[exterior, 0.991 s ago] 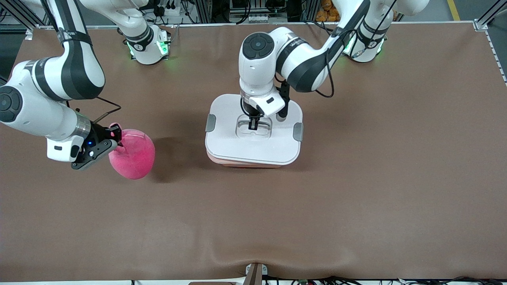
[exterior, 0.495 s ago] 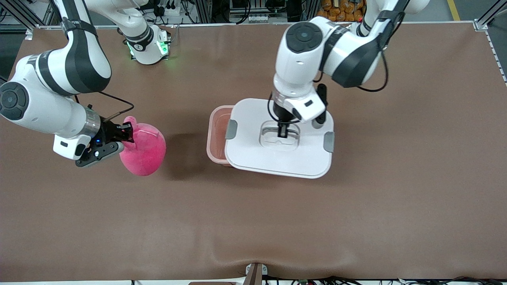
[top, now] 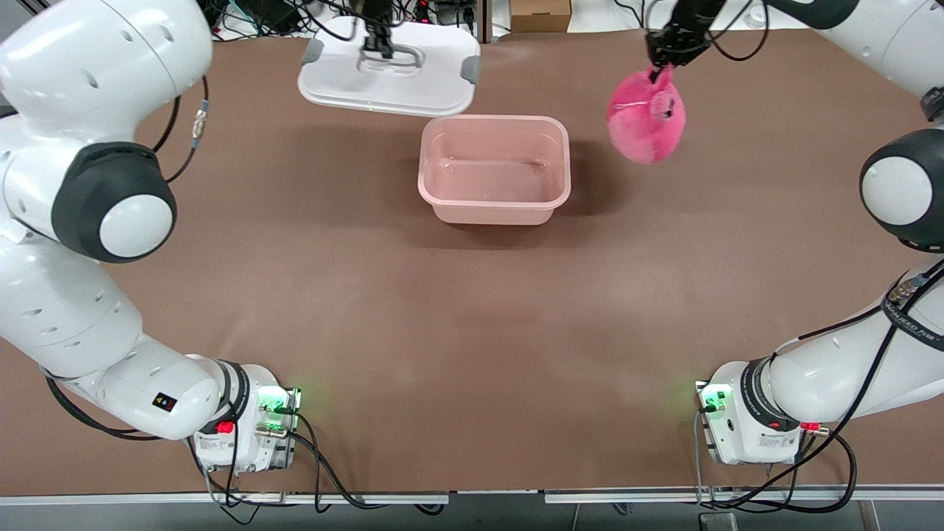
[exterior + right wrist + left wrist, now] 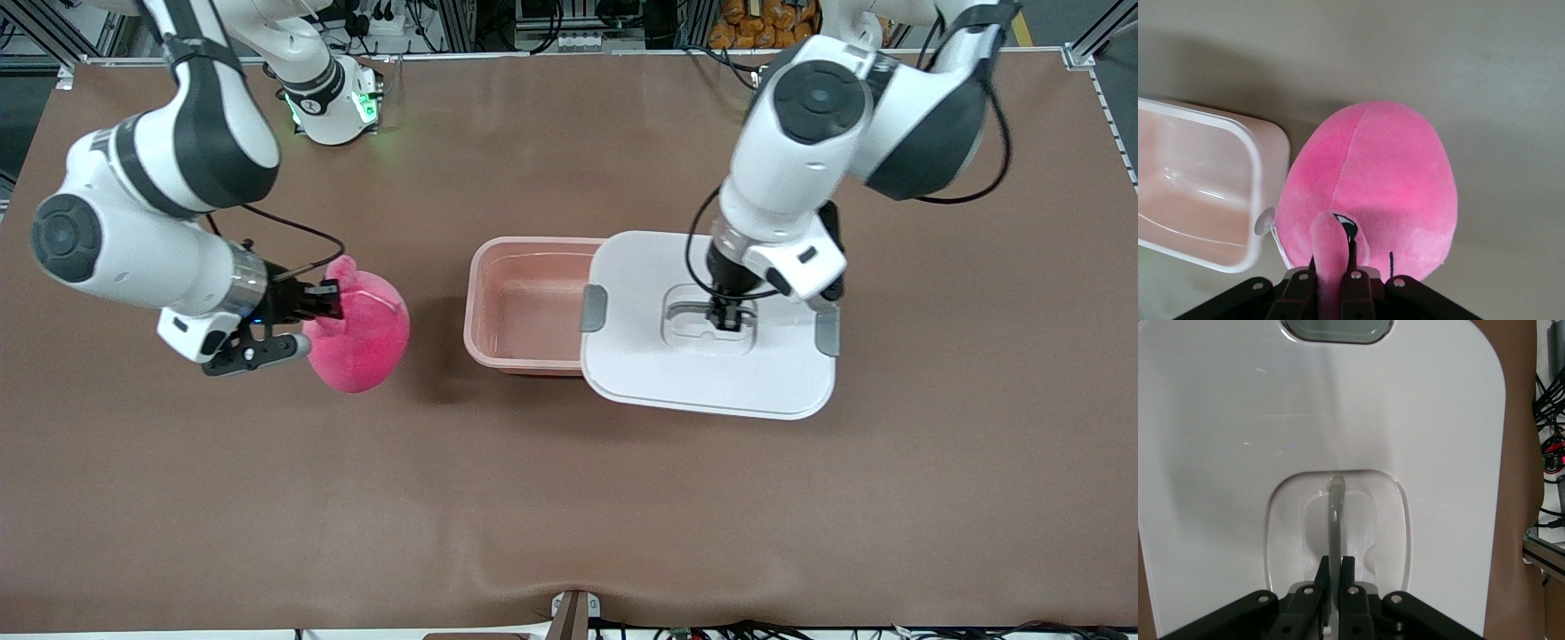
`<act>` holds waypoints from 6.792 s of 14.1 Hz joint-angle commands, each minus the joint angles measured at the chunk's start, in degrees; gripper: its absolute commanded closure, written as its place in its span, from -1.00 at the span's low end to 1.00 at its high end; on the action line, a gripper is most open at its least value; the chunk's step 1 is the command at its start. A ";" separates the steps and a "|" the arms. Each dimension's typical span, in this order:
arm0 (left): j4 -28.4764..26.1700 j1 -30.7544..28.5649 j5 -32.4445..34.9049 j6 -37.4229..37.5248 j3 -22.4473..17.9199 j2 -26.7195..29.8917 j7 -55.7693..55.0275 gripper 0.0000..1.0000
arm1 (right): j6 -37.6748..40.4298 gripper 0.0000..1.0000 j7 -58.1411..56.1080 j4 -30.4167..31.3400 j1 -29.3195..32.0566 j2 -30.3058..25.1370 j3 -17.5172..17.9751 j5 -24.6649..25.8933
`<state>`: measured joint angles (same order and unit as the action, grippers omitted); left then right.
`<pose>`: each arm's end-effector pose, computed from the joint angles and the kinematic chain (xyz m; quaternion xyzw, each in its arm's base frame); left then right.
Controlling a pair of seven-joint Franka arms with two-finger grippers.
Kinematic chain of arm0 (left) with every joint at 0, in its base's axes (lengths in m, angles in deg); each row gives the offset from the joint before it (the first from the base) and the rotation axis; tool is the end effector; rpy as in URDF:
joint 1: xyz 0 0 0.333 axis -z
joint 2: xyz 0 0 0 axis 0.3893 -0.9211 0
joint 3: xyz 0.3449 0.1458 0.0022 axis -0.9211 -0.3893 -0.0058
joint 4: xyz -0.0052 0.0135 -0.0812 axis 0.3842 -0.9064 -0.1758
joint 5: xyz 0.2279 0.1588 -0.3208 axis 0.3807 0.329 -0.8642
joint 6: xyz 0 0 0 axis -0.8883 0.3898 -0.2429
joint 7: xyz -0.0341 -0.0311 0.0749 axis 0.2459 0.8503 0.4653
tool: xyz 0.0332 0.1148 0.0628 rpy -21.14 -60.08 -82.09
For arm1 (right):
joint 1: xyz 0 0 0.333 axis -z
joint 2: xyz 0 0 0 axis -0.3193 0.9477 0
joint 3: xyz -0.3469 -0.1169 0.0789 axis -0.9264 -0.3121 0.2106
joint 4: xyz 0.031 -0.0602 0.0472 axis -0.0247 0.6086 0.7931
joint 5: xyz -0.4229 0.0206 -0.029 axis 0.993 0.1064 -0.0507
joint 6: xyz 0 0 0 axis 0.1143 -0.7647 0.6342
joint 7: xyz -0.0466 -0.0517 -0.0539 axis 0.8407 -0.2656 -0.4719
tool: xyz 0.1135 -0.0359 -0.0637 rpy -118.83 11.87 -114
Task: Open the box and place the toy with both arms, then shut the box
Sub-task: 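Lift the lid off with the left gripper while the right gripper carries the toy, then lower the pink toy into the pink box base with the right gripper, then open the right gripper and withdraw it while the left gripper moves the lid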
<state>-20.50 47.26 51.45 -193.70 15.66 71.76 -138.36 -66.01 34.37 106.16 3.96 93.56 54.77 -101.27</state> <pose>0.6288 -0.3457 0.5464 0.7613 0.6468 0.0188 0.0424 0.6459 0.2030 0.4915 -0.9893 -0.0718 0.0749 0.1027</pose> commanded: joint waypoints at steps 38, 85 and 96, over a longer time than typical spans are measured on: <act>-9.18 -13.71 -7.58 3.92 1.23 9.12 23.08 1.00 | 0.29 1.00 30.77 -13.71 -20.94 17.05 -0.55 -2.03; -9.89 -12.74 -10.92 3.39 1.23 8.41 24.58 1.00 | 2.71 -1.00 17.00 -13.62 -4.96 8.46 -0.81 -1.68; -8.39 -0.62 -10.40 -8.46 1.76 2.62 3.32 1.00 | 11.27 -1.00 -1.91 -6.42 11.66 -4.28 -0.90 3.41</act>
<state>-29.88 44.84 40.88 -200.25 17.79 75.75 -131.80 -54.55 35.30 95.95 12.79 93.29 52.76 -99.13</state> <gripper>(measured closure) 0.930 0.000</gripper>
